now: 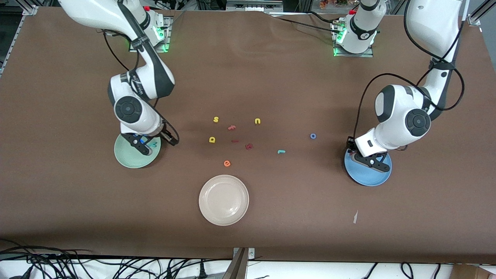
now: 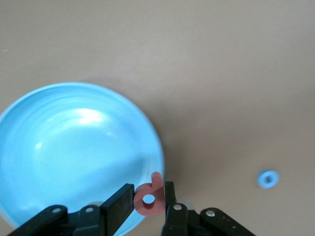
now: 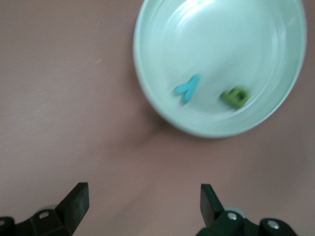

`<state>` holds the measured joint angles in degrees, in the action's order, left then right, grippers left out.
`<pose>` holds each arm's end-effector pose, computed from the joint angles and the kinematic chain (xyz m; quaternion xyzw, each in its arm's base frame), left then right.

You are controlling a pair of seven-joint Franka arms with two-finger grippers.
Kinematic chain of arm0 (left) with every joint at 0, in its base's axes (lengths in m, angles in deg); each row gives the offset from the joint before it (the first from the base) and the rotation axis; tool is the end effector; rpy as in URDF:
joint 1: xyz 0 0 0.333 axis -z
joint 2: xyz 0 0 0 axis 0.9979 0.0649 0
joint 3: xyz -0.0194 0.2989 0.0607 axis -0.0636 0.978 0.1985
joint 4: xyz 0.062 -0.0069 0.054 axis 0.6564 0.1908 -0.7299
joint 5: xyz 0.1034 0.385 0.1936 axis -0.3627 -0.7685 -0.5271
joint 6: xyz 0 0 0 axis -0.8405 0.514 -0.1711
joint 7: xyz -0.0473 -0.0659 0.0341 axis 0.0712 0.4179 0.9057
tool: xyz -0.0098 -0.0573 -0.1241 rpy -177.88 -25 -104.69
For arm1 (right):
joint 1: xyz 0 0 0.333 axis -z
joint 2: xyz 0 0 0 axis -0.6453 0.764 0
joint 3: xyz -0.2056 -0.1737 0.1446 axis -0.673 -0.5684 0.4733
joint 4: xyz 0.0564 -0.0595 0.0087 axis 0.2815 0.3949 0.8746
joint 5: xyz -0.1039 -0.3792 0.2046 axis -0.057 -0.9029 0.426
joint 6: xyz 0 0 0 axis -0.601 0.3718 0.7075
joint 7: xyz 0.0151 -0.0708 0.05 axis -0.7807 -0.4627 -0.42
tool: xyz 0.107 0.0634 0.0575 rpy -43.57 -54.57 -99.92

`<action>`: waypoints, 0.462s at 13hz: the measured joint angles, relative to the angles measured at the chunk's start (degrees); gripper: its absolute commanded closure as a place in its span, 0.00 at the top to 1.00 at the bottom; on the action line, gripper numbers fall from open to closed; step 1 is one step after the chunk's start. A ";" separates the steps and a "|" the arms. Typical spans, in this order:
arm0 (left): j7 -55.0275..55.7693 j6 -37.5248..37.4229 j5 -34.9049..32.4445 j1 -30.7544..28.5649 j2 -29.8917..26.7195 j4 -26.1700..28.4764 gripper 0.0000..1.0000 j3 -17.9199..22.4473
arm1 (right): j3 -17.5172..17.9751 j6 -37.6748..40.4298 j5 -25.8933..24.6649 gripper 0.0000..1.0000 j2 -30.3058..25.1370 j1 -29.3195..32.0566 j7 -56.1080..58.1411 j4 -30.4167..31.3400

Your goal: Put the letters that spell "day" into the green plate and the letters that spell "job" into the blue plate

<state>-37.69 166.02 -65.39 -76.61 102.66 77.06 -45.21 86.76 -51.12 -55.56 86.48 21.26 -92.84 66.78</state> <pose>0.6430 -0.0802 0.1890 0.9815 -0.1881 -0.0247 0.0268 0.5985 0.2461 0.1943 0.9249 -0.3739 -0.0477 0.0498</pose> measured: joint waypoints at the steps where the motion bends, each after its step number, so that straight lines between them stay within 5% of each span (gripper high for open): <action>1: -0.01 0.07 -1.72 -0.29 -0.02 0.18 0.11 0.00 | 0.07 -0.58 0.42 0.99 1.46 -1.89 -5.06 -1.86; 5: -0.01 2.54 -4.77 -0.17 0.02 0.46 0.48 -0.31 | 0.18 -8.49 0.60 0.90 9.06 -10.20 -20.92 -6.30; 6: -0.02 2.71 -4.79 -0.17 0.05 0.49 0.49 -0.32 | 0.15 -9.74 0.60 0.87 10.39 -11.14 -22.25 -6.51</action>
<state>-37.71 168.73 -70.18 -76.77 102.71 77.55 -45.53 86.91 -60.86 -54.97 96.87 10.13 -115.10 60.27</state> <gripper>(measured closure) 0.630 0.026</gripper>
